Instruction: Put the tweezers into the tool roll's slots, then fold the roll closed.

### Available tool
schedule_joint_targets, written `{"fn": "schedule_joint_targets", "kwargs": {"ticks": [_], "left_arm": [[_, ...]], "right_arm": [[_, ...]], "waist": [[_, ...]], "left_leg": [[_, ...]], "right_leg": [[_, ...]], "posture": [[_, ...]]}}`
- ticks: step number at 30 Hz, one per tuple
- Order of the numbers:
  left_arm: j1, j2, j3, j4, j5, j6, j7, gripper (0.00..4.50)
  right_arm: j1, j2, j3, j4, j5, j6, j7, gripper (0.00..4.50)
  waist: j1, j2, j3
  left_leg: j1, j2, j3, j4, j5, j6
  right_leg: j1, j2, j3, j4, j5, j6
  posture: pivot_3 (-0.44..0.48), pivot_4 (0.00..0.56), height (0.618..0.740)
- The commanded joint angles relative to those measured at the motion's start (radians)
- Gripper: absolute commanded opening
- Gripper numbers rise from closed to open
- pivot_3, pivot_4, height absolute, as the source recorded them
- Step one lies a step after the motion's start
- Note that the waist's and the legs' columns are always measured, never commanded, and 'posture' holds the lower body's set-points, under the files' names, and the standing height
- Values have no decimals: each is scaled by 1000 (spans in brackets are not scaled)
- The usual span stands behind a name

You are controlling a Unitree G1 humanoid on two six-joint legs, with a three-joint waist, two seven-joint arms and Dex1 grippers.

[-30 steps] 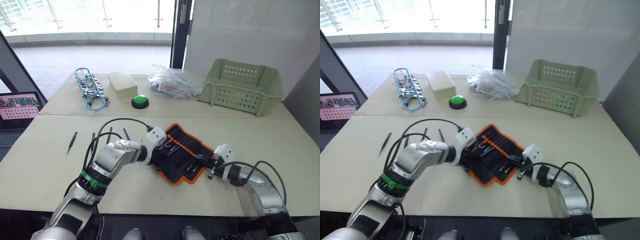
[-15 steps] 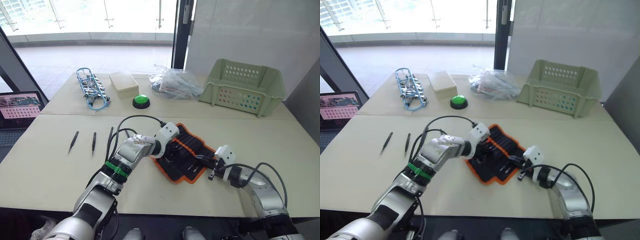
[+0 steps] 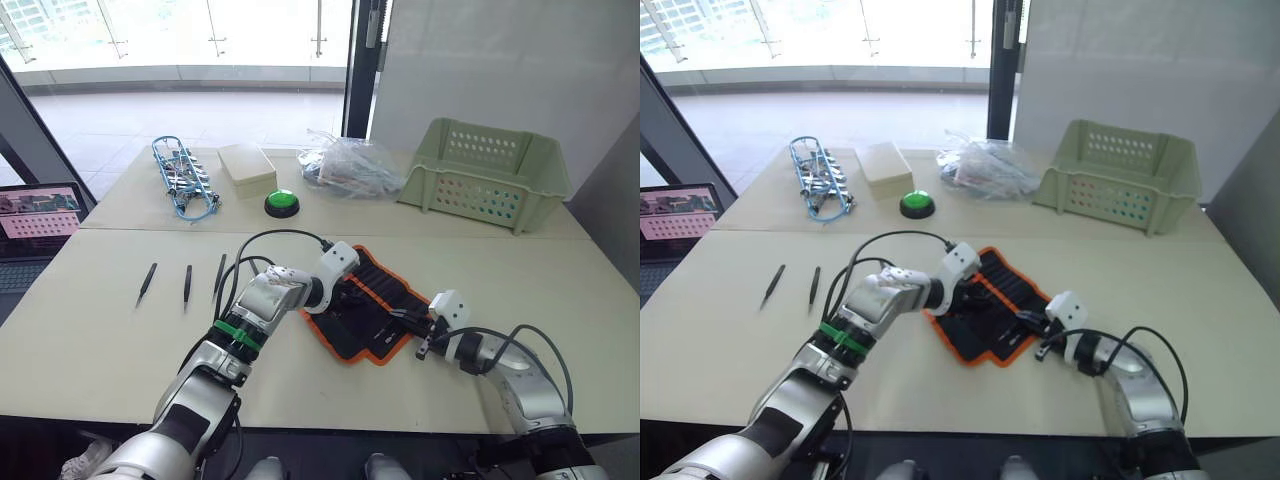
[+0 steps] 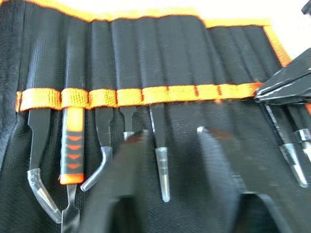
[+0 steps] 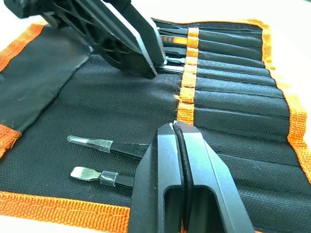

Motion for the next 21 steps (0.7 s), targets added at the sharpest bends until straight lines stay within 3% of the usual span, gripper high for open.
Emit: {"fn": "schedule_joint_targets", "kwargs": {"ticks": [1,4,5,15,21], "left_arm": [[39,47,51,-131,-46,58,-36,3393],[82,95,96,-241,-91,115,-56,4374],[93,113,118,-274,-107,130,-59,4467],[265,325,355,-530,-254,188,-95,4467],[457,423,474,-619,-238,75,-59,4467]], "right_arm": [[18,-11,7,72,-40,17,-8,0],[7,-6,1,85,-30,14,-6,0],[3,-3,-5,89,-22,15,-5,0],[-14,21,-95,35,129,55,49,0],[-26,-2,-82,57,107,66,55,0]], "waist": [[-2,0,0],[-1,0,0],[-1,0,0],[-3,1,0],[0,1,0]], "left_leg": [[0,0,0,0,0,0],[0,0,0,0,0,0],[0,0,-1,0,0,0],[-1,0,-1,0,0,0],[-1,0,-1,-1,0,0]], "right_leg": [[0,0,0,0,0,0],[0,0,0,0,0,0],[0,0,0,0,0,0],[-2,0,0,1,0,0],[-3,0,0,0,0,0]], "posture": [[0,150,740],[0,150,740],[0,150,740],[0,150,740],[0,150,740]]}}
